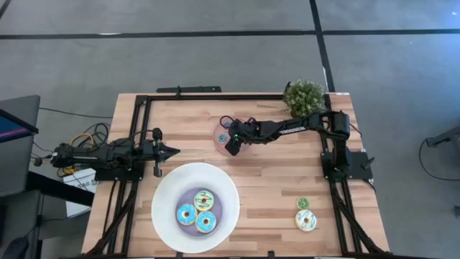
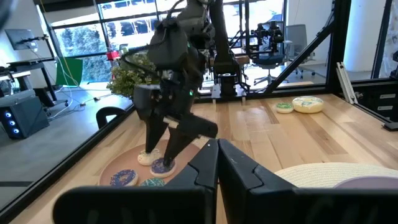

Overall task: Pick & Place donuts
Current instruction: Put the big white donut on the purple plate

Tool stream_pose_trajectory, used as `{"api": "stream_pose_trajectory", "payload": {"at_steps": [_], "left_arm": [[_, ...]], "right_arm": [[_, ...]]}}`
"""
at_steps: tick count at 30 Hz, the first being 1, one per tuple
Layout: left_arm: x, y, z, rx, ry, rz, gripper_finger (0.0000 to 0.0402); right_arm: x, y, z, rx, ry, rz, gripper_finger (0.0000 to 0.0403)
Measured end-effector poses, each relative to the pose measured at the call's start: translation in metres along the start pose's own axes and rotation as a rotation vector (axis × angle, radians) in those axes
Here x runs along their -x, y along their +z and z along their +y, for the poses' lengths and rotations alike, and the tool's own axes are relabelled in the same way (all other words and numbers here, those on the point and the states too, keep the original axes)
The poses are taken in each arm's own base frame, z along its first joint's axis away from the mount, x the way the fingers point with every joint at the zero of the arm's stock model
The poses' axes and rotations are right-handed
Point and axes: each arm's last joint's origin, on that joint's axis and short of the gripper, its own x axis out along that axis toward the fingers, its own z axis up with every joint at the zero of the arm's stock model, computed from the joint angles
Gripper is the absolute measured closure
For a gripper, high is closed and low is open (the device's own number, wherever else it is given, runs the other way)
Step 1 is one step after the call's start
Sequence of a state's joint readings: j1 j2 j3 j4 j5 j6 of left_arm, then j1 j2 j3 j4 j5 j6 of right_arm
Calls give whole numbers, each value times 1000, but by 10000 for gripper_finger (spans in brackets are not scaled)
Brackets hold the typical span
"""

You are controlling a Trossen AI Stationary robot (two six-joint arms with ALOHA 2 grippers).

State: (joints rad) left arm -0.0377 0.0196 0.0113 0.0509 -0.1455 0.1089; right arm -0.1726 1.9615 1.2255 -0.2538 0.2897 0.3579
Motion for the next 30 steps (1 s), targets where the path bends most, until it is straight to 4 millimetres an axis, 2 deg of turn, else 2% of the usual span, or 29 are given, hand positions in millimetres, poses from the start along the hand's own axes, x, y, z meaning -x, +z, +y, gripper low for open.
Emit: {"api": "stream_pose_trajectory", "payload": {"at_steps": [3,7,10,13,17,23,30], "left_arm": [[0,0,0,0,0,0,401],[0,0,0,0,0,0,401],[0,0,0,0,0,0,401],[0,0,0,0,0,0,401],[0,0,0,0,0,1,402],[0,0,0,0,0,1,401],[0,0,0,0,0,1,401]], "right_arm": [[15,6,-2,14,5,-13,136],[48,9,-6,32,6,9,136],[77,2,-6,27,-2,73,136],[106,-13,0,37,-3,137,136],[147,-47,13,55,8,216,137],[204,-115,33,-4,55,274,137],[251,-185,47,-97,118,289,138]]}}
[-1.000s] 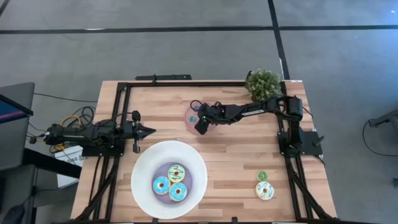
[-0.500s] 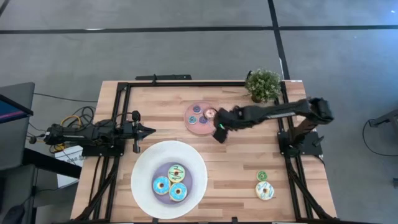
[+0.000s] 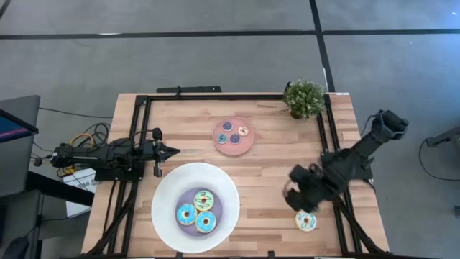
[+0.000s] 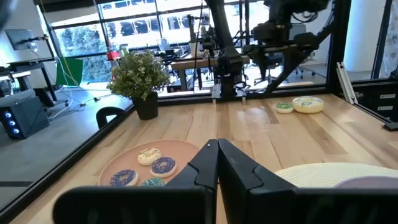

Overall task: Pick & Place donuts
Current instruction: Put the big white donut on the purple plate

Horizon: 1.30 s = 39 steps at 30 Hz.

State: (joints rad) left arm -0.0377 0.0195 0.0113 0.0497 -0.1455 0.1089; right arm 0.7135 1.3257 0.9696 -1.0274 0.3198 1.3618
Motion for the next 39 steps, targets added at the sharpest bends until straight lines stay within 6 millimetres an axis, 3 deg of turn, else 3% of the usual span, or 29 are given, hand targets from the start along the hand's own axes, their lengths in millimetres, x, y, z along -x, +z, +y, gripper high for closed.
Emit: {"api": "stream_pose_trajectory", "payload": {"at_steps": [7,15,22,39], "left_arm": [[0,0,0,0,0,0,401],[0,0,0,0,0,0,401],[0,0,0,0,0,-1,401],[0,0,0,0,0,-1,402]], "right_arm": [[11,-56,6,-68,6,44,138],[2,-101,12,-74,-57,87,138],[1,-115,11,-115,-70,90,138],[0,-114,17,-172,-46,160,138]]}}
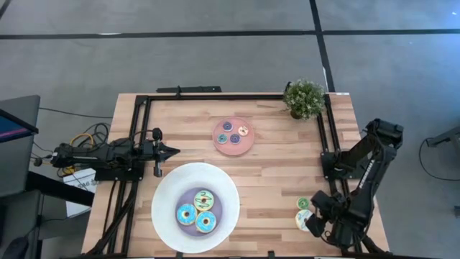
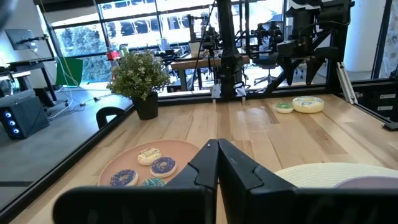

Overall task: Pick & Place donuts
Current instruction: Put the big white donut on the purple plate

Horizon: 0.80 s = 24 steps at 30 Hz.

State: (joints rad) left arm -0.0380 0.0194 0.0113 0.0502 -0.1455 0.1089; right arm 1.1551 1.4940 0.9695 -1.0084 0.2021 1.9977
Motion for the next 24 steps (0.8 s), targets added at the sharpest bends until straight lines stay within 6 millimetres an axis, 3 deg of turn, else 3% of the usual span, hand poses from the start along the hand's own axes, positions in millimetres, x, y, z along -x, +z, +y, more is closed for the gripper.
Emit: {"api": "stream_pose_trajectory", "payload": {"at_steps": [24], "left_arm": [[0,0,0,0,0,0,401]], "right_arm": [[-37,16,-3,-85,-3,141,138]]}}
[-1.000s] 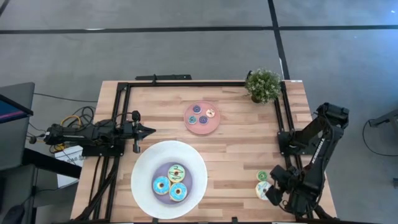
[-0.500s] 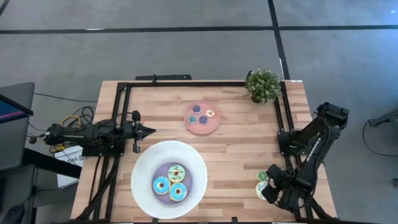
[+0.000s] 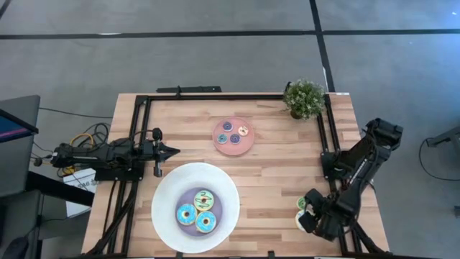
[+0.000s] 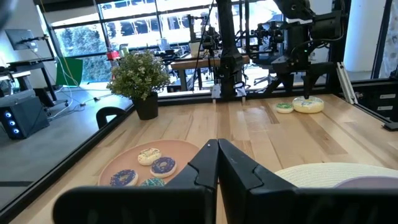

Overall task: Pick & Place donuts
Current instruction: Put the big white donut on the purple plate

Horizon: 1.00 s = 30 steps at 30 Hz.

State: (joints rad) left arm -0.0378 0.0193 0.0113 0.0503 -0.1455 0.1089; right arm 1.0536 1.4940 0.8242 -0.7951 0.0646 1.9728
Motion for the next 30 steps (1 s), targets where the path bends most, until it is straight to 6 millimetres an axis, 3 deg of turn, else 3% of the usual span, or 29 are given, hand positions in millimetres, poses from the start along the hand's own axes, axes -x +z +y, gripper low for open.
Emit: {"api": "stream_pose_trajectory", "payload": {"at_steps": [6,15,24,30], "left_arm": [[0,0,0,0,0,0,402],[0,0,0,0,0,0,401],[0,0,0,0,0,1,401],[0,0,0,0,0,1,401]], "right_arm": [[-2,0,2,-9,-8,38,138],[-29,0,9,31,-100,71,138],[-24,1,9,55,-74,52,140],[-21,2,10,54,-54,47,177]]}}
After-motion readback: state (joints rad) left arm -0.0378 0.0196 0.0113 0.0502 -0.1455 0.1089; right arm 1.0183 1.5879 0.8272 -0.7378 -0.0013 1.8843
